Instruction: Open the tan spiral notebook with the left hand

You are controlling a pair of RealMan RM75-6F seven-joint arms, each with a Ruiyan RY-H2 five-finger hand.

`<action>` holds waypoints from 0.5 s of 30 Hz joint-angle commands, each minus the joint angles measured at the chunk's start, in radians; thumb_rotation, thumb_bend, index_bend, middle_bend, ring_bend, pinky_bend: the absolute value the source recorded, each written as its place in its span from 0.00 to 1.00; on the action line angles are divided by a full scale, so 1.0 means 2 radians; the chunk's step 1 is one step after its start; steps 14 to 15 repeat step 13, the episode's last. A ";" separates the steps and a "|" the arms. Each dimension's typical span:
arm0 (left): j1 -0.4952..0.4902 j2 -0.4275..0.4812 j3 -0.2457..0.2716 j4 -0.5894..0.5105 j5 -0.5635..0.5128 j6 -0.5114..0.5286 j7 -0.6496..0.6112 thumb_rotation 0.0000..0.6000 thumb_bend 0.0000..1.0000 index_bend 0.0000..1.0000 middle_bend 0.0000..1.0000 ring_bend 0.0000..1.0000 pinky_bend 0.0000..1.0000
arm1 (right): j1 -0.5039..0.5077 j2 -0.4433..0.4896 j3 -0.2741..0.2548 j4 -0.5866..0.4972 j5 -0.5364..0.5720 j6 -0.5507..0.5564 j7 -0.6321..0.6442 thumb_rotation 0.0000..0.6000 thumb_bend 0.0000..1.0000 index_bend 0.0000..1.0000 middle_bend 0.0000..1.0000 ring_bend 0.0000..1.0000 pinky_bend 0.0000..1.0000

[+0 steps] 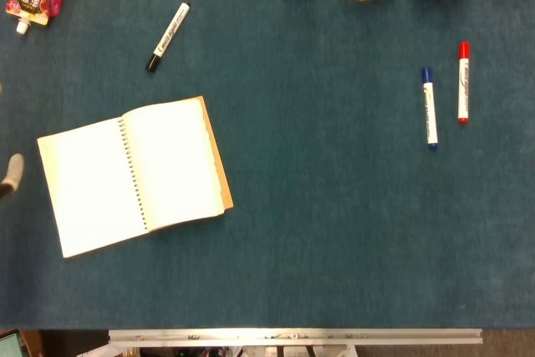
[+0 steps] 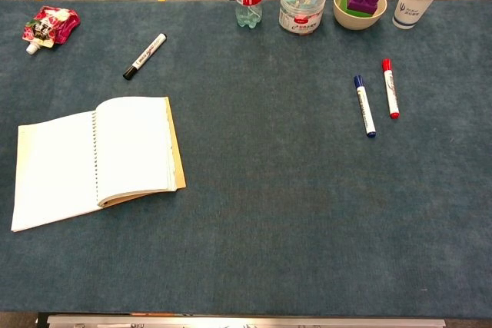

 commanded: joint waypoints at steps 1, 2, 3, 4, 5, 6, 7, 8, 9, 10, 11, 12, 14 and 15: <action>0.020 0.000 -0.001 0.007 0.010 0.014 -0.008 0.80 0.34 0.00 0.10 0.06 0.06 | 0.001 0.001 0.000 -0.003 0.003 -0.003 -0.003 1.00 0.23 0.24 0.27 0.15 0.27; 0.024 0.000 -0.001 0.008 0.012 0.016 -0.009 0.80 0.34 0.00 0.10 0.06 0.06 | 0.002 0.001 0.000 -0.004 0.004 -0.005 -0.004 1.00 0.23 0.24 0.27 0.15 0.27; 0.027 0.000 -0.001 0.009 0.013 0.017 -0.010 0.80 0.34 0.00 0.10 0.06 0.06 | 0.003 0.001 0.000 -0.005 0.004 -0.006 -0.004 1.00 0.23 0.24 0.27 0.15 0.27; 0.032 -0.001 -0.002 0.011 0.013 0.017 -0.011 0.80 0.34 0.00 0.10 0.06 0.06 | 0.004 0.001 0.000 -0.006 0.003 -0.008 -0.005 1.00 0.23 0.24 0.27 0.15 0.27; 0.035 -0.001 -0.003 0.012 0.013 0.017 -0.013 0.80 0.34 0.00 0.10 0.06 0.06 | 0.005 0.001 0.000 -0.007 0.002 -0.009 -0.006 1.00 0.23 0.24 0.27 0.15 0.27; 0.039 -0.001 -0.004 0.013 0.013 0.018 -0.015 0.80 0.34 0.00 0.10 0.06 0.06 | 0.007 0.001 0.000 -0.009 0.001 -0.011 -0.009 1.00 0.23 0.24 0.27 0.15 0.27; 0.042 -0.001 -0.006 0.013 0.013 0.018 -0.016 0.80 0.34 0.00 0.10 0.06 0.06 | 0.008 0.001 0.000 -0.010 0.000 -0.012 -0.010 1.00 0.23 0.24 0.27 0.15 0.27; 0.045 0.000 -0.007 0.014 0.013 0.018 -0.017 0.80 0.34 0.00 0.10 0.06 0.06 | 0.008 0.000 0.000 -0.011 0.000 -0.012 -0.012 1.00 0.23 0.24 0.27 0.15 0.27; 0.048 0.000 -0.009 0.014 0.014 0.018 -0.019 0.79 0.34 0.00 0.10 0.06 0.06 | 0.010 0.000 0.000 -0.012 -0.001 -0.013 -0.013 1.00 0.23 0.24 0.27 0.15 0.27; 0.049 0.001 -0.009 0.014 0.015 0.018 -0.021 0.80 0.34 0.00 0.10 0.06 0.06 | 0.011 0.000 0.000 -0.013 -0.001 -0.014 -0.014 1.00 0.23 0.24 0.27 0.15 0.27; 0.051 0.001 -0.010 0.015 0.017 0.017 -0.021 0.80 0.34 0.00 0.10 0.06 0.06 | 0.011 -0.001 0.000 -0.014 -0.001 -0.015 -0.015 1.00 0.23 0.24 0.27 0.15 0.27; 0.053 0.002 -0.011 0.015 0.020 0.017 -0.021 0.80 0.34 0.00 0.10 0.06 0.06 | 0.012 -0.001 0.000 -0.015 -0.001 -0.016 -0.016 1.00 0.23 0.24 0.27 0.15 0.27; 0.054 0.002 -0.012 0.015 0.022 0.016 -0.020 0.80 0.34 0.00 0.10 0.06 0.06 | 0.013 -0.002 0.000 -0.016 -0.001 -0.017 -0.017 1.00 0.23 0.24 0.27 0.15 0.27; 0.054 0.002 -0.012 0.015 0.022 0.016 -0.020 0.80 0.34 0.00 0.10 0.06 0.06 | 0.013 -0.002 0.000 -0.016 -0.001 -0.017 -0.017 1.00 0.23 0.24 0.27 0.15 0.27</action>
